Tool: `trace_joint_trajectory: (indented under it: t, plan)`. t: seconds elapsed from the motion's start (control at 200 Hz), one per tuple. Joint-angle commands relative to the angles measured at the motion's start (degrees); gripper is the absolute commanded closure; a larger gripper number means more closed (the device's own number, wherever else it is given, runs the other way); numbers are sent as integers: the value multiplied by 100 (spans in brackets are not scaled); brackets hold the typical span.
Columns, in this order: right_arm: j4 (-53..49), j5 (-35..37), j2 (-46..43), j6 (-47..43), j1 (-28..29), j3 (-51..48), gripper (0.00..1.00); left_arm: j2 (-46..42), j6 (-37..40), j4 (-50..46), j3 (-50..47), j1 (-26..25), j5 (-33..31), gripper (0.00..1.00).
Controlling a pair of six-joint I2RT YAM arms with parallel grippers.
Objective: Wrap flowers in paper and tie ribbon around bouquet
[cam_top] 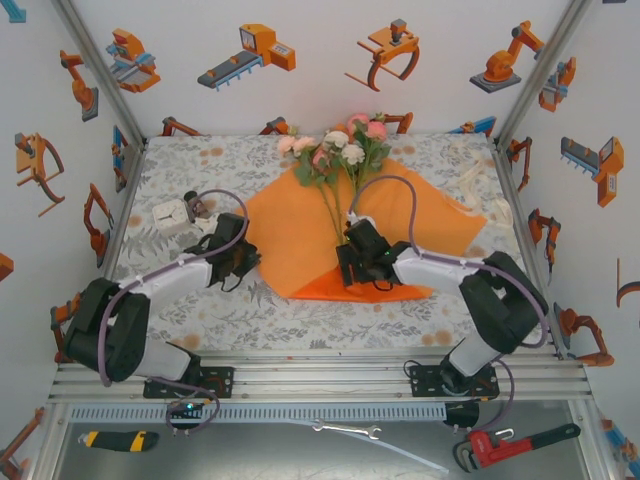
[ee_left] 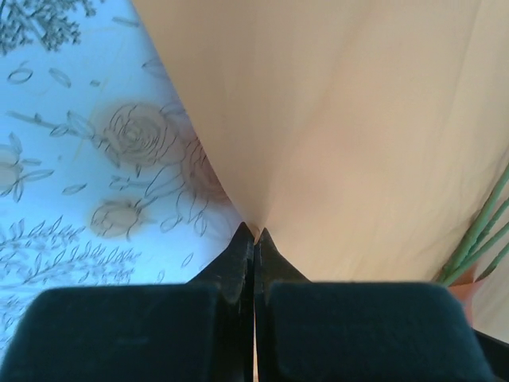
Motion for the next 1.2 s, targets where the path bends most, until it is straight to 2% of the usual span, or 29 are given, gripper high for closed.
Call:
trace_joint_trajectory:
  t: [0.0,0.03,0.125,0.285,0.385,0.421,0.491,0.631,0.776,0.871,0.886,0.916,1.086,1.191]
  plan:
    - [-263,-195,-545,448,216,-398,34,-504,176,-862,-329,-79,153,100]
    - [-277,-180,-632,477,284,-452,33,-628,165,-981,-387,-111,154,100]
    - [-275,-89,-738,526,351,-496,33,-914,229,-1278,-417,-215,79,91]
    - [-222,42,-456,428,349,-209,31,-1131,322,-1601,-99,-404,-161,84]
    - [-239,-33,-257,359,349,34,28,-1087,457,-1771,190,-545,-455,65]
    - [-271,-62,-188,358,349,119,28,-1035,513,-1799,283,-588,-574,64]
    - [-422,-242,-171,348,361,291,26,-892,606,-1813,432,-630,-672,65]
    - [-457,-179,-599,568,750,64,24,-658,653,-1743,649,-696,-625,87]
    - [-388,473,-901,602,1279,-362,15,-580,555,-1775,720,-745,-562,99]
    - [-208,684,-816,297,1409,-403,11,-658,393,-1875,749,-761,-523,100]
    - [-164,736,-769,230,1426,-395,7,-678,371,-1897,757,-755,-519,100]
    - [-116,805,-703,159,1438,-384,6,-693,286,-1975,808,-761,-519,100]
    - [-217,1599,-199,-97,1442,-52,4,-715,-156,-2652,1343,-763,-468,100]
    - [-161,1510,60,-191,1443,49,5,-603,-448,-2948,1689,-752,-330,100]
